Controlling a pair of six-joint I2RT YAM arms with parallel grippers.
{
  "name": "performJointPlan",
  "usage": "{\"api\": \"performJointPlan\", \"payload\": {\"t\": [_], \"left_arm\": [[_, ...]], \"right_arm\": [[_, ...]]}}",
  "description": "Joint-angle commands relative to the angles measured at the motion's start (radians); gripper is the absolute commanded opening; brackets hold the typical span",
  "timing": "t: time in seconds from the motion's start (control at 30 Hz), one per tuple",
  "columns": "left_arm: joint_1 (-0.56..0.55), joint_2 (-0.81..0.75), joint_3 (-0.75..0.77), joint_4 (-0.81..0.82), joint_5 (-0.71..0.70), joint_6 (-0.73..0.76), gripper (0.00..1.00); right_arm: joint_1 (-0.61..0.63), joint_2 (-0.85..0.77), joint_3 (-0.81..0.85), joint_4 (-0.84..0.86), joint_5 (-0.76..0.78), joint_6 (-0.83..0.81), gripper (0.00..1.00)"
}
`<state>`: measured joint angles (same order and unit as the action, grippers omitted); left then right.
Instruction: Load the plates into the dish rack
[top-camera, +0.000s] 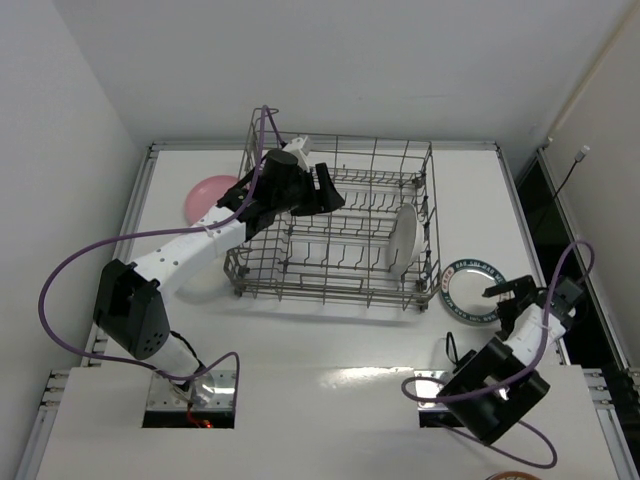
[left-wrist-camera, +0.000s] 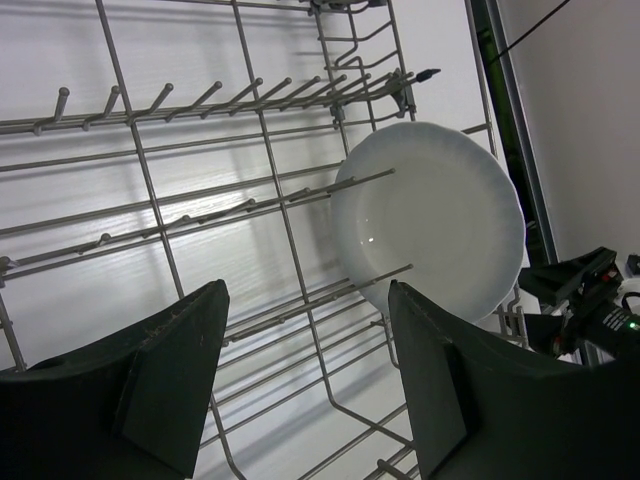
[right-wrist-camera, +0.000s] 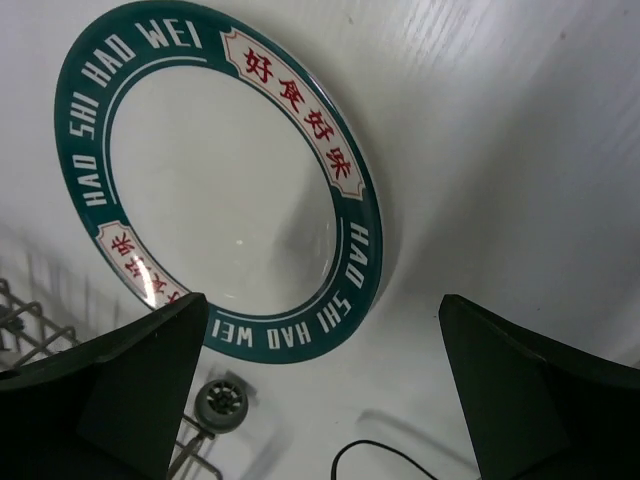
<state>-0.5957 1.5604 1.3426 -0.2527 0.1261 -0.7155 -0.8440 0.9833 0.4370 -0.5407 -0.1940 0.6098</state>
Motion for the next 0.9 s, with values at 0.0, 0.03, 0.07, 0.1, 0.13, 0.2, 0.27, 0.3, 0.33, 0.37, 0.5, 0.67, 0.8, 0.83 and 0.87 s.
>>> {"api": "performJointPlan", "payload": {"t": [0.0, 0.03, 0.07, 0.1, 0.13, 0.2, 0.27, 0.3, 0.33, 0.37, 0.5, 0.67, 0.8, 0.83, 0.87], "left_arm": [[0.0, -0.017, 0.004, 0.04, 0.023, 0.001, 0.62], [0.0, -0.017, 0.004, 0.04, 0.023, 0.001, 0.62], [0.0, -0.017, 0.004, 0.04, 0.023, 0.001, 0.62], [0.0, -0.017, 0.004, 0.04, 0.023, 0.001, 0.62], [0.0, -0.017, 0.004, 0.04, 0.023, 0.001, 0.62], [0.0, -0.017, 0.004, 0.04, 0.023, 0.001, 0.62], [0.0, -0.017, 0.004, 0.04, 0.023, 0.001, 0.62], [0.0, -0.017, 0.004, 0.04, 0.023, 0.001, 0.62], [0.0, -0.017, 0.004, 0.04, 0.023, 0.001, 0.62], [0.0, -0.017, 0.004, 0.04, 0.023, 0.001, 0.62], [0.0, -0.017, 0.004, 0.04, 0.023, 0.001, 0.62], [0.0, -0.017, 0.004, 0.04, 0.014, 0.001, 0.62], [0.0, -0.017, 0.013, 0.03, 0.001, 0.01, 0.62], [0.0, -0.017, 0.013, 0.03, 0.001, 0.01, 0.62], [0.0, -0.017, 0.013, 0.03, 0.001, 0.01, 0.62]], "right_arm": [[-0.102, -0.032, -0.032, 0.005, -0.166, -0.005, 1.0], [-0.127, -0.044, -0.041, 0.005, -0.192, -0.016, 1.0], [-0.145, -0.044, -0.041, 0.005, -0.234, -0.016, 1.0], [-0.159, -0.044, -0.055, 0.025, -0.255, -0.016, 1.0], [-0.171, -0.035, -0.07, 0.059, -0.283, -0.016, 1.0], [-0.171, 0.0, -0.099, 0.103, -0.308, -0.016, 1.0], [-0.181, 0.053, -0.119, 0.164, -0.321, -0.016, 1.0], [-0.181, 0.113, -0.132, 0.185, -0.35, -0.028, 1.0], [-0.181, 0.133, -0.132, 0.212, -0.384, -0.019, 1.0], [-0.181, 0.155, -0.141, 0.244, -0.398, 0.005, 1.0], [-0.181, 0.254, -0.121, 0.314, -0.449, 0.048, 1.0], [-0.205, 0.394, -0.112, 0.436, -0.57, 0.061, 0.55], [-0.239, 0.407, -0.112, 0.447, -0.593, 0.061, 0.0], [-0.25, 0.391, -0.112, 0.447, -0.593, 0.05, 0.0], [-0.259, 0.378, -0.121, 0.438, -0.593, 0.05, 0.0]]}}
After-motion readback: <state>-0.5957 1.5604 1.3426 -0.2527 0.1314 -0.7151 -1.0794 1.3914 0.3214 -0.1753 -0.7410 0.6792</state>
